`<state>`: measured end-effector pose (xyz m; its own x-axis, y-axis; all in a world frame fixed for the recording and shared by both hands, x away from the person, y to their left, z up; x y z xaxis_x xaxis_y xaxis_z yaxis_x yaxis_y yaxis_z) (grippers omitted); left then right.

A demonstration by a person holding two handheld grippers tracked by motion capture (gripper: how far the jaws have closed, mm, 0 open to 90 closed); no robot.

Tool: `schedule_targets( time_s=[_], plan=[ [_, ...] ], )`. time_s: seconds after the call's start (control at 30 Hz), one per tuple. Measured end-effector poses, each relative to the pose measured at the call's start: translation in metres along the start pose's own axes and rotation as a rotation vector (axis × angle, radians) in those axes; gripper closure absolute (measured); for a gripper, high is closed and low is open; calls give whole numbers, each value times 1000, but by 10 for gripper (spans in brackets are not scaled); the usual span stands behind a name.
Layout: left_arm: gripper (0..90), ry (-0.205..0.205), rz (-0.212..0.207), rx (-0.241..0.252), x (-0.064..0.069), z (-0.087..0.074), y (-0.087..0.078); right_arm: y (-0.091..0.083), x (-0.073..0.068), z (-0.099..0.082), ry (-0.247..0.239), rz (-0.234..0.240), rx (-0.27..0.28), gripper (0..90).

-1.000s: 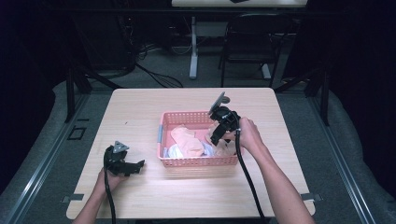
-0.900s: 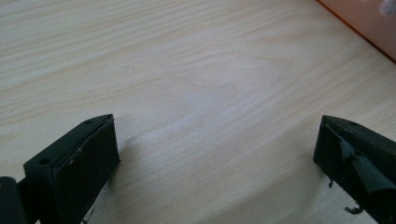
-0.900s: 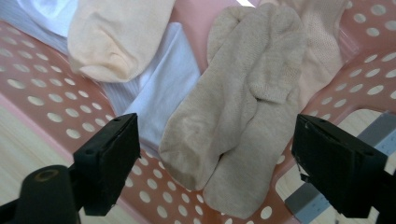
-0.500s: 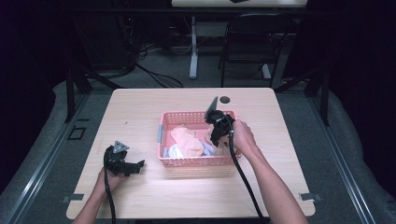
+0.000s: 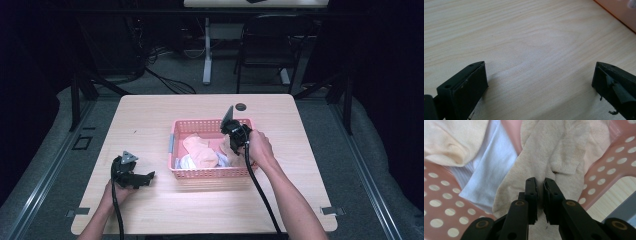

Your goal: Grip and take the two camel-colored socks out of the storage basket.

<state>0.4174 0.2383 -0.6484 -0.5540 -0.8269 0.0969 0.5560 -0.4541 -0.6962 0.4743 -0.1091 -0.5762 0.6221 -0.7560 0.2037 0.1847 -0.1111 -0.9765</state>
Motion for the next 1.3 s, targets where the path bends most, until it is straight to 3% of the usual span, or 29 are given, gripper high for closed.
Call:
schedule_targets(
  time_s=[0.13, 0.37, 0.63, 0.67, 0.97, 1.3],
  plan=[
    [0, 0, 1, 1, 0, 0, 0, 0, 0, 0, -2, 4, 8, 832],
    [0, 0, 1, 1, 0, 0, 0, -17, 3, 3, 20, 35, 34, 829],
    [0, 0, 1, 1, 0, 0, 0, -42, 12, 3, 1, 23, 41, 826],
    [0, 0, 1, 1, 0, 0, 0, -44, 11, 4, 17, 30, 60, 826],
    [0, 0, 1, 1, 0, 0, 0, -58, 14, 1, -5, 24, 50, 830],
    [0, 0, 1, 1, 0, 0, 0, -82, 17, 4, -1, 20, 88, 834]
  ],
)
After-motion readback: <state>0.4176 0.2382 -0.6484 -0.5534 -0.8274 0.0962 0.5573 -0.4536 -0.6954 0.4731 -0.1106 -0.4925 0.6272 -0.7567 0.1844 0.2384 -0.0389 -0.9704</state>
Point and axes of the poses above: each handheld gripper's, and its own axes: y roughly forward along the jaws, z roughly out of its top, x roughly to its right, the point moved 8 cm from there along y, roughly forward along the jaws, and after that the axes turned 8 degrees about -z, right-handed, at the moved point
